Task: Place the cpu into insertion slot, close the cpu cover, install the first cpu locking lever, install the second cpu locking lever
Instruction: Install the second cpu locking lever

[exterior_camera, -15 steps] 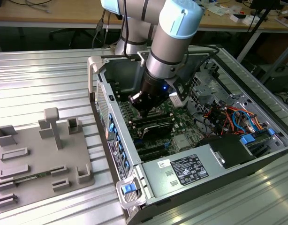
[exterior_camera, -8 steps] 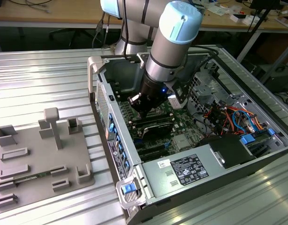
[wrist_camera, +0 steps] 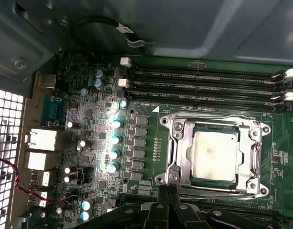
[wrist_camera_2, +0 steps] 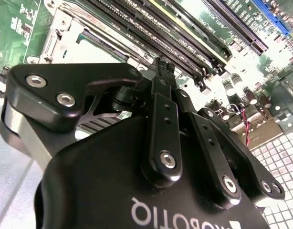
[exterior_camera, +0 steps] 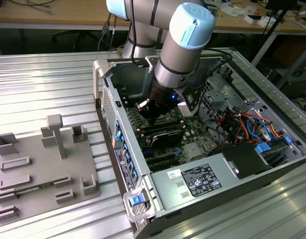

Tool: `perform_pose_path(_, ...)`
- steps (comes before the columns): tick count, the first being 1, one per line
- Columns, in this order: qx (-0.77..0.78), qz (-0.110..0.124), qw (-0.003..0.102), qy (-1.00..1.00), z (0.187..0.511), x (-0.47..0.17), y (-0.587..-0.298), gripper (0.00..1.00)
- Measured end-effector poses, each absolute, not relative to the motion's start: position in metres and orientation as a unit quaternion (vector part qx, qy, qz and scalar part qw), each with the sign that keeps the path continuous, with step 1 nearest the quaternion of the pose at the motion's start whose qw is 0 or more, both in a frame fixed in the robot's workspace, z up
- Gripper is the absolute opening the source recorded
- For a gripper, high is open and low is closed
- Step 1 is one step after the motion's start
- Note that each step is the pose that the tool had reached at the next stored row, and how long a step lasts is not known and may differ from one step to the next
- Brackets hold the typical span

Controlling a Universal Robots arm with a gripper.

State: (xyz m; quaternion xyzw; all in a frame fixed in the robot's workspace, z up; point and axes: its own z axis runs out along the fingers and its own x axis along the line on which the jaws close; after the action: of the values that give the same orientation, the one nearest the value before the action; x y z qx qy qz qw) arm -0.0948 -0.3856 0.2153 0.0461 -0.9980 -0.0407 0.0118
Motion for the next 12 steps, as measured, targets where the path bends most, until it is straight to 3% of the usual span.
perform_pose_path(12, 0.046, -0.042, 0.012, -0.998, 0.2113, -0.096, -0.3878, 0.11)
